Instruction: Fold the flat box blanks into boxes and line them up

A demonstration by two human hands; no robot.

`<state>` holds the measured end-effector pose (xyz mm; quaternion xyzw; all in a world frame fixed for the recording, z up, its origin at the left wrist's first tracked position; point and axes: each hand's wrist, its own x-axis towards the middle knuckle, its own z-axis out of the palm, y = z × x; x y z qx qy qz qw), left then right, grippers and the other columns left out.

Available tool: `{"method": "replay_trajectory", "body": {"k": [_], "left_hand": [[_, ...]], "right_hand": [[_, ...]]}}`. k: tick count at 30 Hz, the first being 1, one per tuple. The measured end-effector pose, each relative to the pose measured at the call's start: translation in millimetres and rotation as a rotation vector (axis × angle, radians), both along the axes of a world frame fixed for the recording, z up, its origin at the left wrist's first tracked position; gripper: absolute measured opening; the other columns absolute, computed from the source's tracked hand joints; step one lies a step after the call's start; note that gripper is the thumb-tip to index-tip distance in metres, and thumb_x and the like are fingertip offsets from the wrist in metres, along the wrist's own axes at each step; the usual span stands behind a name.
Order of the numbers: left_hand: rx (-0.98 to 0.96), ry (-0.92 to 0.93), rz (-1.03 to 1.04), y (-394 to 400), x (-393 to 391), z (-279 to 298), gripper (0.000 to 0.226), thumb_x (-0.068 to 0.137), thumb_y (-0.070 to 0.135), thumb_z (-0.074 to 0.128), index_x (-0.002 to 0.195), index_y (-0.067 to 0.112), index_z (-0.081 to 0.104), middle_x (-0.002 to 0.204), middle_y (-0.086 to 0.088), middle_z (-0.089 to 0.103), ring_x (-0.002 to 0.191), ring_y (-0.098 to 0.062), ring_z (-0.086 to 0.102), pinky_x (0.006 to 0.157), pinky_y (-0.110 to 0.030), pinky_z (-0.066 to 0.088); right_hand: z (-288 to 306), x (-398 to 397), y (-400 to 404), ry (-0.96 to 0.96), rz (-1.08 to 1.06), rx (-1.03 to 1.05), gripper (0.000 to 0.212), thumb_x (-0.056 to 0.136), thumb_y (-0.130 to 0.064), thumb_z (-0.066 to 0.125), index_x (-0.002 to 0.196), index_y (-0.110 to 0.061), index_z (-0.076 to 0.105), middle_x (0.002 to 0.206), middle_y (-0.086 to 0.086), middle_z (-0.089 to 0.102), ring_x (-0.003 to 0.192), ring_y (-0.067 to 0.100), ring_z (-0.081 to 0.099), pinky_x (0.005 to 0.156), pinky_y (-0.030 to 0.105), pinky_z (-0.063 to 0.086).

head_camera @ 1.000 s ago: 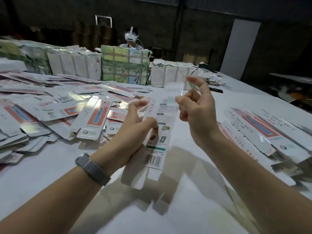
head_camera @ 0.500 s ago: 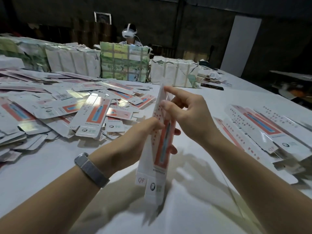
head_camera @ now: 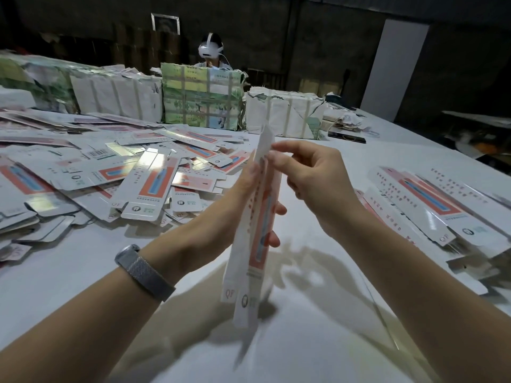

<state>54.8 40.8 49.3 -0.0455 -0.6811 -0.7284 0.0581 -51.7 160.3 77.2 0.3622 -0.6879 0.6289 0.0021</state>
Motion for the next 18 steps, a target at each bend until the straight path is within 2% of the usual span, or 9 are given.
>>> {"method": "replay_trajectory", "body": {"k": [2, 5, 10, 15, 18], "left_hand": [[-0.006, -0.057, -0.018, -1, 4, 1, 0.075, 0.091, 0.077, 0.025, 0.136, 0.023, 0.051, 0.113, -0.022, 0.059, 0.079, -0.024, 0.07, 0.07, -0.031, 0.06], [0.081, -0.168, -0.04, -4, 7, 2, 0.073, 0.086, 0.07, 0.033, 0.128, 0.015, 0.058, 0.11, -0.02, 0.064, 0.084, -0.03, 0.073, 0.072, -0.038, 0.062], [0.114, -0.177, -0.031, -3, 8, 0, 0.071, 0.088, 0.067, 0.039, 0.125, 0.01, 0.061, 0.102, -0.018, 0.064, 0.078, -0.03, 0.07, 0.07, -0.039, 0.06], [0.075, -0.175, -0.078, -4, 8, 0, 0.068, 0.087, 0.068, 0.042, 0.113, 0.011, 0.067, 0.092, -0.012, 0.072, 0.073, -0.026, 0.07, 0.064, -0.035, 0.06], [0.08, -0.179, -0.132, -10, 8, 2, 0.07, 0.081, 0.074, 0.051, 0.105, 0.013, 0.074, 0.095, -0.013, 0.072, 0.075, -0.028, 0.071, 0.065, -0.035, 0.059]], "right_hand": [[4, 0, 3, -0.05, 0.019, -0.02, 0.008, 0.089, -0.022, 0.073, 0.086, -0.016, 0.07, 0.057, -0.002, 0.047, 0.049, 0.006, 0.04, 0.05, 0.016, 0.034], [10, 0, 6, -0.071, 0.087, 0.036, 0.014, 0.091, -0.02, 0.07, 0.084, -0.01, 0.065, 0.049, -0.013, 0.048, 0.043, 0.002, 0.038, 0.045, 0.012, 0.031], [19, -3, 14, -0.102, 0.118, 0.156, 0.018, 0.089, -0.02, 0.071, 0.077, -0.007, 0.065, 0.056, -0.003, 0.046, 0.046, 0.006, 0.03, 0.045, 0.016, 0.026], [32, -5, 22, -0.151, 0.068, 0.243, 0.02, 0.087, -0.022, 0.073, 0.071, -0.01, 0.067, 0.049, -0.007, 0.05, 0.044, 0.004, 0.035, 0.045, 0.018, 0.029], [39, -4, 26, -0.172, 0.106, 0.286, 0.022, 0.088, -0.022, 0.071, 0.07, -0.009, 0.065, 0.043, -0.01, 0.044, 0.042, 0.005, 0.031, 0.046, 0.019, 0.028]]}}
